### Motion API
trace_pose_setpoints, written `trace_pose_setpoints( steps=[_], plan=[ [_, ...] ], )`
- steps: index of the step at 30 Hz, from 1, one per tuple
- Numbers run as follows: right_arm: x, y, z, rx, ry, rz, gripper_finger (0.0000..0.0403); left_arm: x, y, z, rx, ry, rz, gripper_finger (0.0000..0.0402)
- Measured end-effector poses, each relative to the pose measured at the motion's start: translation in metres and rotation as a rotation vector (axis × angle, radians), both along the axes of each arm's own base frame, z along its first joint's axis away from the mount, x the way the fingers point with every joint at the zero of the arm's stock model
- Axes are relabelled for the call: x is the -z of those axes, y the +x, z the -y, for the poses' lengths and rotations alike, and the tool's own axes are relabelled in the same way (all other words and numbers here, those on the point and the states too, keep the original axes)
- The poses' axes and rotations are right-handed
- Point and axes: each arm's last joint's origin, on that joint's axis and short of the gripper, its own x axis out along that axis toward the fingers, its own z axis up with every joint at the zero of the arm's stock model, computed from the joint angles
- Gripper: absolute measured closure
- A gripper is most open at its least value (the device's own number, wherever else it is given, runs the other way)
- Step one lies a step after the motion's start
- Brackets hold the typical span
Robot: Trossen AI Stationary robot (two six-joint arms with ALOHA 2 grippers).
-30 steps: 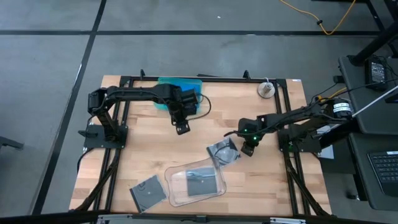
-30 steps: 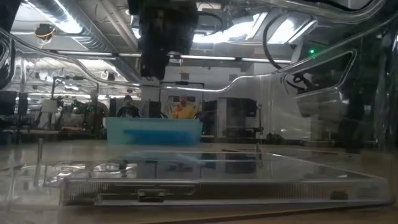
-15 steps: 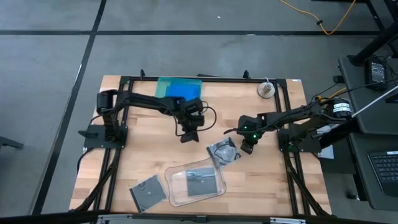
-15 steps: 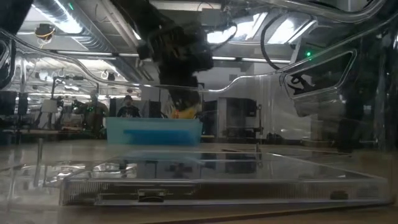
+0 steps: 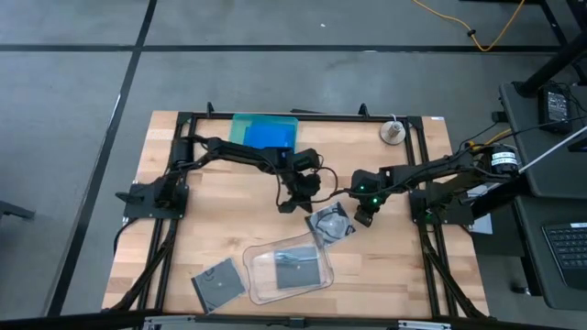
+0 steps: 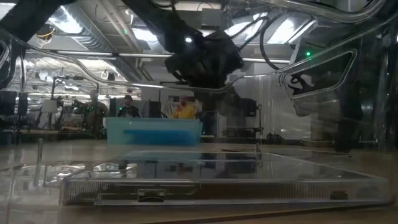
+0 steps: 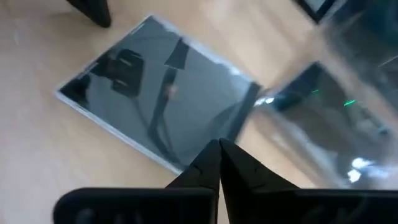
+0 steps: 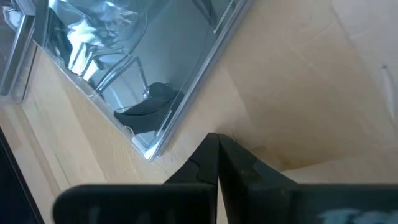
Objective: Pick & place jewel cases by type
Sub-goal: Put the top black CD case into the transparent bin
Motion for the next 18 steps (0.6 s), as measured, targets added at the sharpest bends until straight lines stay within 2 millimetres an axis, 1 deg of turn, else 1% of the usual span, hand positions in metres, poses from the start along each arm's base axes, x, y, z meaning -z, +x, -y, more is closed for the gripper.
trace_pose_setpoints(
  steps=[5,8,10,15,18],
  plan=[
    [0.0,0.0,0.0,0.004,0.007,-0.004,0.0395,0.017,0.015,-0.001,0.048,0.077,-0.012,0.04],
    [0.0,0.0,0.0,0.002,0.008,-0.004,0.0395,0.032,0.019,0.005,0.081,0.086,-0.048,0.0401],
    [0.0,0.0,0.0,-0.003,0.006,-0.003,0.0395,0.038,0.021,0.011,0.103,0.094,-0.07,0.04],
    [0.0,0.0,0.0,-0.012,0.004,0.0,0.0395,0.04,0.023,0.023,0.14,0.138,-0.065,0.04],
    [0.0,0.0,0.0,-0.025,-0.002,0.007,0.0395,0.039,0.023,0.024,0.136,0.186,-0.067,0.0401]
  ],
)
